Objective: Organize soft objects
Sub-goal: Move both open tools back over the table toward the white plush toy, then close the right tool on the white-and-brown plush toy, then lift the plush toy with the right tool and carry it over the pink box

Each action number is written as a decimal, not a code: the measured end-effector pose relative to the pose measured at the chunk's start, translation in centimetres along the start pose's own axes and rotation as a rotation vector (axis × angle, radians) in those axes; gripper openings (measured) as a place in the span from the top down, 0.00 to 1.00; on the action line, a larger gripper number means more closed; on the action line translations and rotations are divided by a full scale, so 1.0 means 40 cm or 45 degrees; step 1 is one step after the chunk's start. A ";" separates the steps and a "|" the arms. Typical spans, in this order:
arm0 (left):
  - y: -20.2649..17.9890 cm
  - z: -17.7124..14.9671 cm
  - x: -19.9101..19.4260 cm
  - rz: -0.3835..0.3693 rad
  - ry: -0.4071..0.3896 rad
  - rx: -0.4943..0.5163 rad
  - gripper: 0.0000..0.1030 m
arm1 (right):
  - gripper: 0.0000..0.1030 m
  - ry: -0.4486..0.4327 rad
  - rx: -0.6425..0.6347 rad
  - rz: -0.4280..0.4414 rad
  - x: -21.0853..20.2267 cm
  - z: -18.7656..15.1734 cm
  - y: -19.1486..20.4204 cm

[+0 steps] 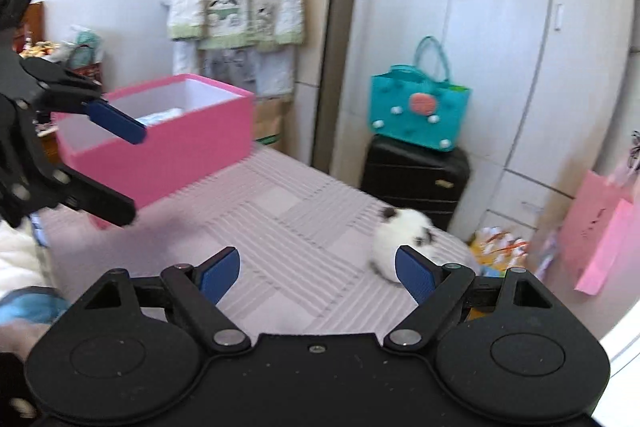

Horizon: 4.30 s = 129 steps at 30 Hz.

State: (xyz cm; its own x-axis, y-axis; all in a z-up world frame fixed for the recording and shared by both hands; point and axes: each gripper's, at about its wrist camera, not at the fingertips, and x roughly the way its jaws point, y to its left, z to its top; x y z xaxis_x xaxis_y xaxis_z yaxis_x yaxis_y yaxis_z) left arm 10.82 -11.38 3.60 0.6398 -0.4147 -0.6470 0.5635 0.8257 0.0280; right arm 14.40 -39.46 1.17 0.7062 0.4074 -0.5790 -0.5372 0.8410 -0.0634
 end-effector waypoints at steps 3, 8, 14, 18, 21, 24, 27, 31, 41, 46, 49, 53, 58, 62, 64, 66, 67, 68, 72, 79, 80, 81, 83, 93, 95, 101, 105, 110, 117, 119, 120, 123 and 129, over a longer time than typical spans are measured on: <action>-0.012 0.016 0.048 -0.025 -0.015 -0.025 0.07 | 0.15 -0.054 0.051 -0.018 0.035 -0.039 -0.044; -0.015 0.035 0.134 -0.095 -0.025 -0.118 0.07 | 0.14 -0.181 0.075 0.005 0.097 -0.095 -0.097; -0.022 0.052 0.219 -0.148 -0.123 -0.216 0.07 | 0.14 -0.153 0.208 0.103 0.196 -0.125 -0.161; -0.022 0.068 0.282 -0.182 -0.159 -0.273 0.07 | 0.14 -0.129 0.208 0.044 0.240 -0.143 -0.183; -0.021 0.082 0.330 -0.198 -0.167 -0.302 0.07 | 0.14 -0.098 0.144 -0.014 0.270 -0.149 -0.189; -0.022 0.097 0.379 -0.208 -0.152 -0.322 0.07 | 0.14 -0.061 0.089 -0.033 0.302 -0.148 -0.190; -0.027 0.109 0.428 -0.168 -0.108 -0.341 0.07 | 0.15 -0.042 0.038 -0.039 0.326 -0.147 -0.185; -0.024 0.119 0.488 -0.155 -0.081 -0.361 0.08 | 0.15 -0.042 0.026 -0.052 0.353 -0.141 -0.191; 0.009 0.133 0.575 -0.189 0.021 -0.511 0.38 | 0.38 -0.033 -0.010 -0.035 0.364 -0.117 -0.187; 0.017 0.114 0.582 -0.248 0.035 -0.559 0.43 | 0.43 -0.024 -0.058 -0.060 0.345 -0.117 -0.155; 0.014 0.106 0.570 -0.264 0.031 -0.551 0.44 | 0.43 -0.011 -0.053 -0.056 0.335 -0.109 -0.144; 0.007 0.099 0.541 -0.261 0.037 -0.541 0.44 | 0.43 0.009 -0.034 -0.039 0.314 -0.096 -0.125; 0.004 0.096 0.501 -0.255 0.071 -0.533 0.45 | 0.43 0.048 0.070 0.021 0.287 -0.086 -0.111; 0.004 0.087 0.463 -0.248 0.117 -0.496 0.45 | 0.43 0.074 0.106 0.060 0.260 -0.084 -0.082; 0.002 0.080 0.442 -0.250 0.138 -0.464 0.45 | 0.43 0.093 0.109 0.071 0.251 -0.080 -0.065; 0.006 0.072 0.424 -0.261 0.161 -0.456 0.45 | 0.43 0.101 0.125 0.084 0.238 -0.078 -0.051; 0.009 0.067 0.416 -0.268 0.167 -0.458 0.45 | 0.43 0.105 0.126 0.092 0.231 -0.076 -0.042; 0.014 0.062 0.405 -0.278 0.174 -0.462 0.46 | 0.43 0.105 0.120 0.099 0.225 -0.072 -0.034; 0.028 0.042 0.367 -0.299 0.220 -0.464 0.46 | 0.43 0.090 0.053 0.102 0.189 -0.053 0.016; 0.057 0.009 0.289 -0.349 0.224 -0.479 0.46 | 0.43 0.067 -0.070 0.085 0.137 -0.022 0.107; 0.058 0.005 0.278 -0.348 0.221 -0.474 0.46 | 0.43 0.064 -0.080 0.088 0.132 -0.016 0.118; 0.059 0.001 0.266 -0.347 0.220 -0.470 0.46 | 0.43 0.059 -0.090 0.091 0.124 -0.011 0.130; 0.061 -0.005 0.240 -0.342 0.215 -0.456 0.46 | 0.43 0.049 -0.104 0.098 0.107 -0.004 0.154; 0.085 -0.049 0.084 -0.327 0.186 -0.406 0.46 | 0.43 0.045 -0.295 0.158 0.038 0.064 0.276; 0.092 -0.055 0.055 -0.305 0.165 -0.404 0.46 | 0.43 0.022 -0.353 0.162 0.031 0.080 0.299; 0.132 -0.067 -0.026 -0.271 0.093 -0.410 0.46 | 0.40 -0.068 -0.428 0.222 0.018 0.134 0.346; 0.172 -0.081 -0.071 -0.251 0.031 -0.439 0.46 | 0.40 -0.136 -0.455 0.267 0.035 0.170 0.370; 0.233 -0.101 -0.117 -0.206 -0.038 -0.483 0.46 | 0.40 -0.200 -0.489 0.327 0.075 0.216 0.401; 0.335 -0.116 -0.153 -0.125 -0.076 -0.525 0.46 | 0.40 -0.235 -0.502 0.419 0.156 0.293 0.440; 0.368 -0.115 -0.158 -0.096 -0.085 -0.537 0.46 | 0.40 -0.246 -0.479 0.450 0.184 0.314 0.446; 0.384 -0.114 -0.162 -0.082 -0.091 -0.542 0.46 | 0.40 -0.244 -0.472 0.468 0.200 0.326 0.448; 0.439 -0.109 -0.160 -0.050 -0.087 -0.572 0.46 | 0.40 -0.217 -0.436 0.514 0.250 0.361 0.454; 0.548 -0.100 -0.121 0.012 -0.036 -0.653 0.46 | 0.40 -0.065 -0.268 0.631 0.378 0.421 0.446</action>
State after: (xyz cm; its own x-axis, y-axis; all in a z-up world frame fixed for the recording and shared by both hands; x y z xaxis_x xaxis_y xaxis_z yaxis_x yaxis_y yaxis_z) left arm 17.97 10.24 4.28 0.6616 -0.4104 -0.6276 0.2328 0.9080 -0.3483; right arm 23.24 -12.30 4.98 0.3634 0.7586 -0.5409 -0.8889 0.4562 0.0426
